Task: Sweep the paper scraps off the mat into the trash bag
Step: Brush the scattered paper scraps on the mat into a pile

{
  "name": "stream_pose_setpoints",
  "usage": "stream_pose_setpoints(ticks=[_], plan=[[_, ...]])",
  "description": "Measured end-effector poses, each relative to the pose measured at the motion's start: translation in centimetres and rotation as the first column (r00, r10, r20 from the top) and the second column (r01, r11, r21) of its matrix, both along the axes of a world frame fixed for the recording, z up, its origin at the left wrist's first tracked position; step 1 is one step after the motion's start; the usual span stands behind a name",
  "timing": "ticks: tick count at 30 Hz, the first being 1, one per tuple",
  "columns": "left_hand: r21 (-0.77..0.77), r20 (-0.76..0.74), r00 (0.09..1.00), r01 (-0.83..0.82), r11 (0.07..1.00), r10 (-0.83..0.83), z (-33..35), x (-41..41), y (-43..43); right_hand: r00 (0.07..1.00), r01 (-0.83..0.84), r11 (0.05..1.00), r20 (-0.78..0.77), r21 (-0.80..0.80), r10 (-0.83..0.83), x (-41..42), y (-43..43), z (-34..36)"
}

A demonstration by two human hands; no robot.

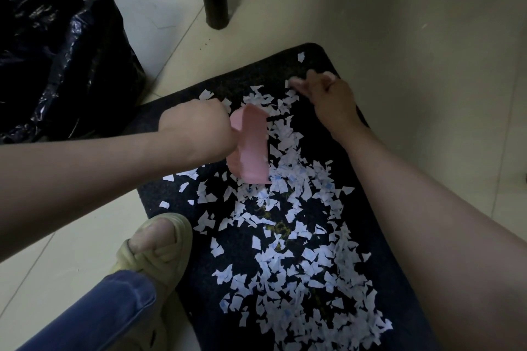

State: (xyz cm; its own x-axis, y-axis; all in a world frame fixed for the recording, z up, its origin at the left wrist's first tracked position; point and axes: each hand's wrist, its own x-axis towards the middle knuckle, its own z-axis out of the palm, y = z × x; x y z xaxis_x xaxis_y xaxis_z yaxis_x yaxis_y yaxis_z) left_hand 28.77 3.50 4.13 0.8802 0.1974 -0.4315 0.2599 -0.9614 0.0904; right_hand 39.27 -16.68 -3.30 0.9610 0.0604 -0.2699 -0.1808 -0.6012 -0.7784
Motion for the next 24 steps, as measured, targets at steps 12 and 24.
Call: stream_pose_setpoints(ticks=[12,24], plan=[[0.007,0.042,0.998,-0.052,0.999,0.051,0.8,0.8,1.0,0.907,0.325,0.944,0.266,0.053,-0.327,0.9,0.2,1.5],[-0.010,0.028,0.997,-0.072,0.997,0.073,0.8,1.6,1.4,0.901,0.301,0.949,0.354,-0.090,-0.252,-0.6,-0.4,2.5]])
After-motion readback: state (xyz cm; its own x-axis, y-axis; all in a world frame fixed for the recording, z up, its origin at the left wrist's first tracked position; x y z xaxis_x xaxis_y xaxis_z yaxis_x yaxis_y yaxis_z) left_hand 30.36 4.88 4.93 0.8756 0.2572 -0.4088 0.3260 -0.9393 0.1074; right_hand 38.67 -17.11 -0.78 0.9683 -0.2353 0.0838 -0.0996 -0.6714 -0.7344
